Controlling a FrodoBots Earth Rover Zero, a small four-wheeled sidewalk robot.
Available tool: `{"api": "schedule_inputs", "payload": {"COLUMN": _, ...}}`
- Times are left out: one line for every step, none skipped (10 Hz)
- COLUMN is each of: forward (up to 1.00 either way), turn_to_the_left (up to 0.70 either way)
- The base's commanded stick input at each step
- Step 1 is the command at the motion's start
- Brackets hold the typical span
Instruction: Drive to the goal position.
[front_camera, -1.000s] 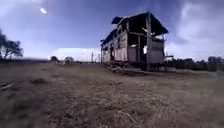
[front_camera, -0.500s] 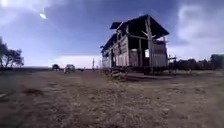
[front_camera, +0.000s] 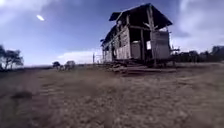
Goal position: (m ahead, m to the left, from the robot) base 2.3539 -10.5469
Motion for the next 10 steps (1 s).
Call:
{"api": "schedule_inputs", "payload": {"forward": 0.7, "turn_to_the_left": 0.0}}
{"api": "schedule_inputs", "payload": {"forward": 0.7, "turn_to_the_left": 0.0}}
{"api": "schedule_inputs", "payload": {"forward": 0.7, "turn_to_the_left": 0.0}}
{"api": "schedule_inputs", "payload": {"forward": 0.7, "turn_to_the_left": 0.0}}
{"api": "schedule_inputs", "payload": {"forward": 0.7, "turn_to_the_left": 0.1}}
{"api": "schedule_inputs", "payload": {"forward": 0.7, "turn_to_the_left": 0.24}}
{"api": "schedule_inputs", "payload": {"forward": 0.7, "turn_to_the_left": 0.27}}
{"api": "schedule_inputs", "payload": {"forward": 0.7, "turn_to_the_left": 0.27}}
{"api": "schedule_inputs", "payload": {"forward": 0.7, "turn_to_the_left": 0.27}}
{"api": "schedule_inputs", "payload": {"forward": 0.7, "turn_to_the_left": 0.23}}
